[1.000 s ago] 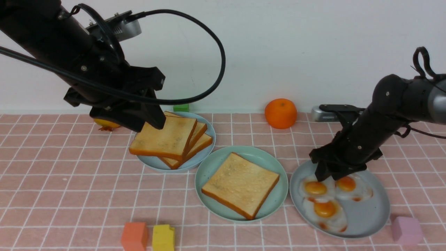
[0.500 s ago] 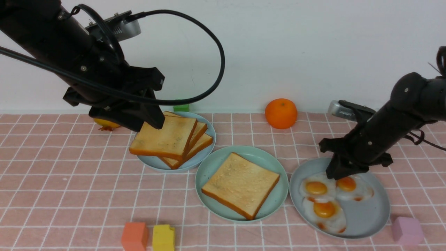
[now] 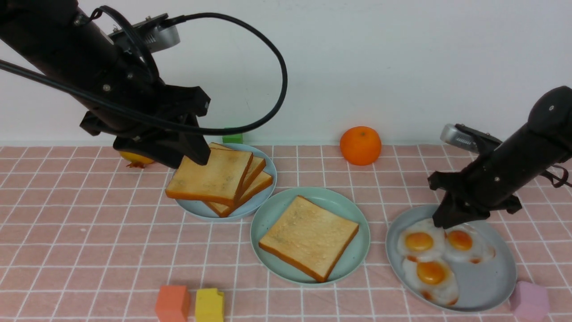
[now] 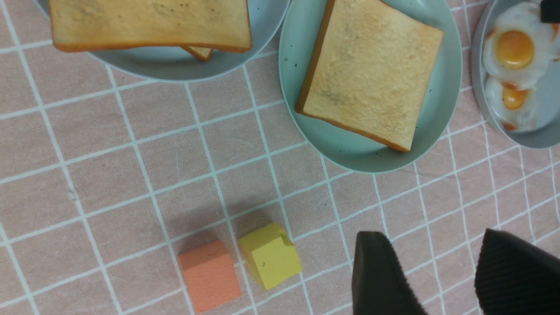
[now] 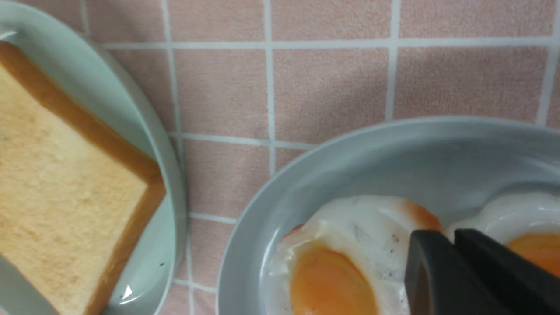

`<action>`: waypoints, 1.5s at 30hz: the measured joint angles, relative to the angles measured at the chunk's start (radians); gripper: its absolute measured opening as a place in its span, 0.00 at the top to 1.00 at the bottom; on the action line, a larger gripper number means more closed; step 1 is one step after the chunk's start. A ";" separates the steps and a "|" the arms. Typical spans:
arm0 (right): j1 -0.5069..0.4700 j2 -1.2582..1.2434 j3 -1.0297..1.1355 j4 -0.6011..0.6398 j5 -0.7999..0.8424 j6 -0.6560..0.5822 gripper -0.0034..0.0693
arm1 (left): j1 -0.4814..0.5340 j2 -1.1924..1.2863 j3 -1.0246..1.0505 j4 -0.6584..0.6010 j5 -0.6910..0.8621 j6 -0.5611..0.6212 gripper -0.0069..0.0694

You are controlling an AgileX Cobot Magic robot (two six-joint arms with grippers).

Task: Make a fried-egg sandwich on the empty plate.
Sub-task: Use the right arm to grab a fried egg, then use the right arm to place the fried egg on the slice of bread in the middle

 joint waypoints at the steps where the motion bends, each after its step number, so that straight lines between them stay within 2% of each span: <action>1: 0.000 -0.007 0.000 0.000 0.000 -0.004 0.87 | 0.000 0.000 0.000 0.000 0.000 0.000 0.44; 10: 0.000 -0.053 0.000 0.029 0.006 -0.072 0.87 | 0.000 0.000 0.000 0.000 0.001 0.000 0.44; 14: 0.009 -0.067 0.000 0.234 0.020 -0.204 0.87 | 0.000 0.000 0.000 0.001 0.002 0.006 0.44; 18: 0.058 -0.067 0.000 0.348 0.009 -0.268 0.87 | 0.000 0.000 0.000 0.001 0.002 0.007 0.44; 21: 0.135 -0.061 0.000 0.400 -0.028 -0.294 0.87 | 0.000 0.000 0.000 0.004 0.003 0.008 0.44; 22: 0.140 -0.059 0.000 0.402 -0.031 -0.295 0.87 | 0.000 0.000 0.000 0.004 0.003 0.008 0.44; 25: 0.243 -0.028 0.000 0.440 -0.101 -0.302 0.87 | 0.000 0.000 0.000 0.013 0.002 0.008 0.44; 29: 0.296 0.001 0.000 0.454 -0.183 -0.308 0.87 | 0.000 0.000 0.000 0.014 0.001 0.008 0.44; 35: 0.306 0.034 0.000 0.456 -0.277 -0.309 0.87 | 0.000 0.000 0.000 0.014 0.002 0.008 0.44; 41: 0.305 0.074 0.000 0.456 -0.280 -0.309 0.87 | 0.000 0.000 0.000 0.013 0.001 0.008 0.44; 45: 0.305 0.081 0.000 0.457 -0.287 -0.309 0.80 | 0.000 0.000 0.000 0.012 0.001 0.008 0.44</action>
